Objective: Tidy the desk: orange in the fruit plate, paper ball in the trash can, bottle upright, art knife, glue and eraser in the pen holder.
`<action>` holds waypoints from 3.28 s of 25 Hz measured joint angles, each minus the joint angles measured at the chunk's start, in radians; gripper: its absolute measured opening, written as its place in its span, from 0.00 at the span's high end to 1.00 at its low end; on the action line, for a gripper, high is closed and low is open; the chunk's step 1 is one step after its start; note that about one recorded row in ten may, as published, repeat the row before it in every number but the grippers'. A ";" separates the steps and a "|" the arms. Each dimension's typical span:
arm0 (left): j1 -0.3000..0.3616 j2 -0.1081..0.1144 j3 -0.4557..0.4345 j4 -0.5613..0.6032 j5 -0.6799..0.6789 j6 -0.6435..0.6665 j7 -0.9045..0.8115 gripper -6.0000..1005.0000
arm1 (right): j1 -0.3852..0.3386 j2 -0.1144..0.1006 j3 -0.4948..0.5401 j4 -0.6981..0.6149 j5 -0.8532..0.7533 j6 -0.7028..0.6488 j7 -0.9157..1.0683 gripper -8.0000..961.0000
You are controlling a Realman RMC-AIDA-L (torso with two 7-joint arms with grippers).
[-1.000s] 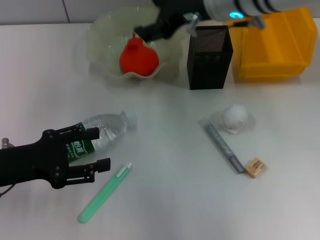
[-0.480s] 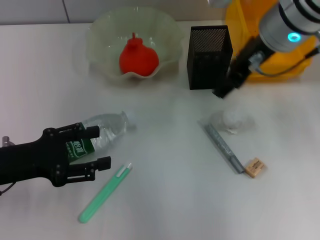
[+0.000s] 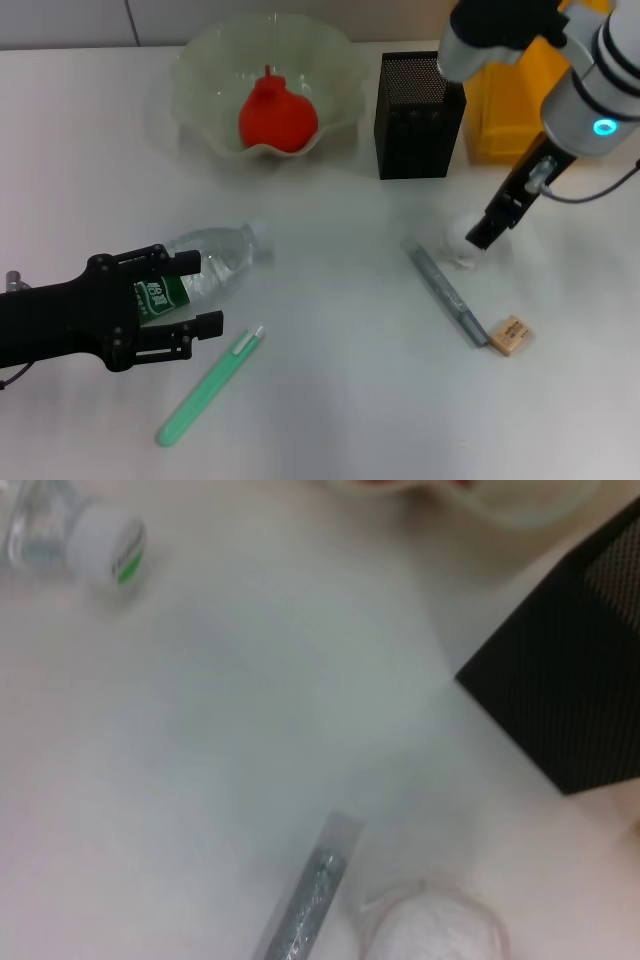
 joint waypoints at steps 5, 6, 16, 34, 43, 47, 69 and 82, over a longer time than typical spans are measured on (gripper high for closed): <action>0.000 0.000 0.000 0.000 0.000 0.000 -0.001 0.21 | -0.008 0.002 -0.031 0.035 0.004 0.043 -0.002 0.27; 0.000 0.000 0.000 0.000 -0.001 0.000 -0.001 0.21 | -0.009 0.003 -0.042 0.043 0.008 0.057 -0.001 0.27; 0.001 0.000 0.001 0.000 -0.001 0.002 -0.005 0.21 | -0.001 0.003 -0.077 0.093 0.044 0.110 -0.001 0.30; 0.005 -0.002 0.005 -0.015 -0.001 0.005 0.003 0.21 | -0.006 0.001 -0.091 0.096 0.043 0.137 0.004 0.39; 0.002 -0.002 0.004 -0.017 -0.001 0.001 0.007 0.21 | -0.048 -0.003 0.024 -0.220 -0.004 -0.093 0.007 0.42; 0.004 -0.002 0.002 -0.017 -0.001 0.001 0.007 0.21 | -0.043 -0.003 0.081 -0.278 -0.080 -0.127 0.007 0.42; -0.004 -0.003 -0.008 -0.054 -0.003 -0.026 0.009 0.21 | -0.149 -0.007 0.274 -0.182 -0.120 0.451 -0.078 0.39; 0.001 -0.001 -0.011 -0.054 -0.014 -0.017 -0.001 0.21 | -0.201 -0.006 0.278 -0.072 0.035 0.629 -0.163 0.36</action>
